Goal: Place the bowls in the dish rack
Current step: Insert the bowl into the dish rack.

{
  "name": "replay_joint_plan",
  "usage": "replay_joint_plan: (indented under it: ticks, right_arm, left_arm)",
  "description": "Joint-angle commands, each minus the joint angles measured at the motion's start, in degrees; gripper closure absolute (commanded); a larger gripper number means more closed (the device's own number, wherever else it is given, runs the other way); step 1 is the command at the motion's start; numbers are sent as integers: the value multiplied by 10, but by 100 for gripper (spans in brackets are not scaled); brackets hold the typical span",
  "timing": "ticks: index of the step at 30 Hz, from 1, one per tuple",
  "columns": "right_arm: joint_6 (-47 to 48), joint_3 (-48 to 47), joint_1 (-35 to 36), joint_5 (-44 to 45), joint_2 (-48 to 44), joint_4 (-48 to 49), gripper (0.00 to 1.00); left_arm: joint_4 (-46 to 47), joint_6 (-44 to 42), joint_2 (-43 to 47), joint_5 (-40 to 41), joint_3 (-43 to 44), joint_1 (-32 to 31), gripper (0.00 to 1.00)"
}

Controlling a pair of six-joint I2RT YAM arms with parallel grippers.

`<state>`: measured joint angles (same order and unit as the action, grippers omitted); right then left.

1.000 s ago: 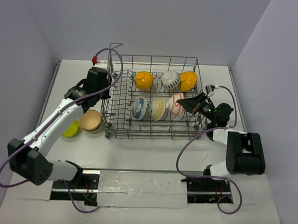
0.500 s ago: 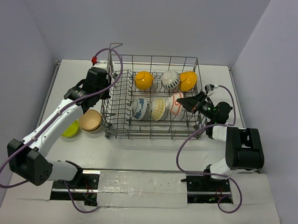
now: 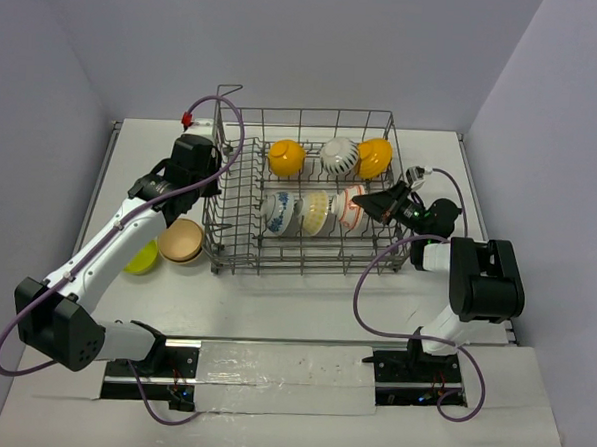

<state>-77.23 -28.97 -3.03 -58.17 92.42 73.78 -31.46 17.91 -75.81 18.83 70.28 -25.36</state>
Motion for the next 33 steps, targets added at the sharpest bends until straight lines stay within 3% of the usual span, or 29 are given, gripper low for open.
replay_joint_plan:
  ticks: [1,8,25,33]
  right_arm:
    - [-6,-22,-2,18,13,188,100]
    - [-65,-26,0,-3,6,271,100]
    - [-64,-65,5,-30,-48,252,100]
    - [-80,-79,6,-34,-16,270,100]
  left_arm:
    - [-13,-16,5,-32,-9,-2,100]
    - [-14,-16,1,-31,-8,-2,100]
    - [-16,-17,-5,-34,-7,-2,100]
    - [-16,-17,-8,-34,-8,-2,100]
